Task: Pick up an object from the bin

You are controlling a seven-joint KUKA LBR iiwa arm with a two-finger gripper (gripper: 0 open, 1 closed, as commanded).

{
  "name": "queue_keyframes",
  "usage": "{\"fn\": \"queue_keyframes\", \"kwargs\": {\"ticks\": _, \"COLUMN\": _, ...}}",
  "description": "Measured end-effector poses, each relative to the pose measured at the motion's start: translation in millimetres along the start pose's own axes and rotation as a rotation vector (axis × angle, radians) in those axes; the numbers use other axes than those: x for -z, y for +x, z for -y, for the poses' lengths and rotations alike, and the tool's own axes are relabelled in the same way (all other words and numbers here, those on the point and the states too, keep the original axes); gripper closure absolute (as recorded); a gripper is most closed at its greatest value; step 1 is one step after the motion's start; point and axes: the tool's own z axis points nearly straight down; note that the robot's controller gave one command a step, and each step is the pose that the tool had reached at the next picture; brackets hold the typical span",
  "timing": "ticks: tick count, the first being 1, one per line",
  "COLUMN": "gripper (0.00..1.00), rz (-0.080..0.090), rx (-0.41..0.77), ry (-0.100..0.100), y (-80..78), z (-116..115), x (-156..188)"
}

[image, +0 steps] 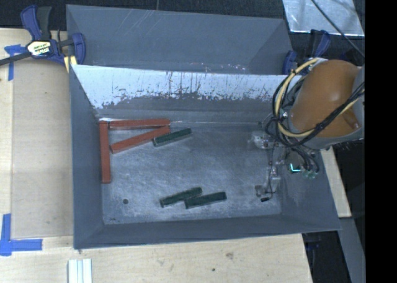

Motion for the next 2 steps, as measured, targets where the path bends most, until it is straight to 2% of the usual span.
{"fn": "queue_keyframes", "kwargs": {"ticks": 1, "gripper": 0.00, "rz": 0.016, "rx": 0.148, "ry": 0.001, "y": 34.4, "z": -44.7, "x": -64.0}}
{"fn": "queue_keyframes", "kwargs": {"ticks": 2, "gripper": 0.00, "rz": 0.012, "rx": 0.322, "ry": -0.002, "y": 30.7, "z": -124.0, "x": -63.8}}
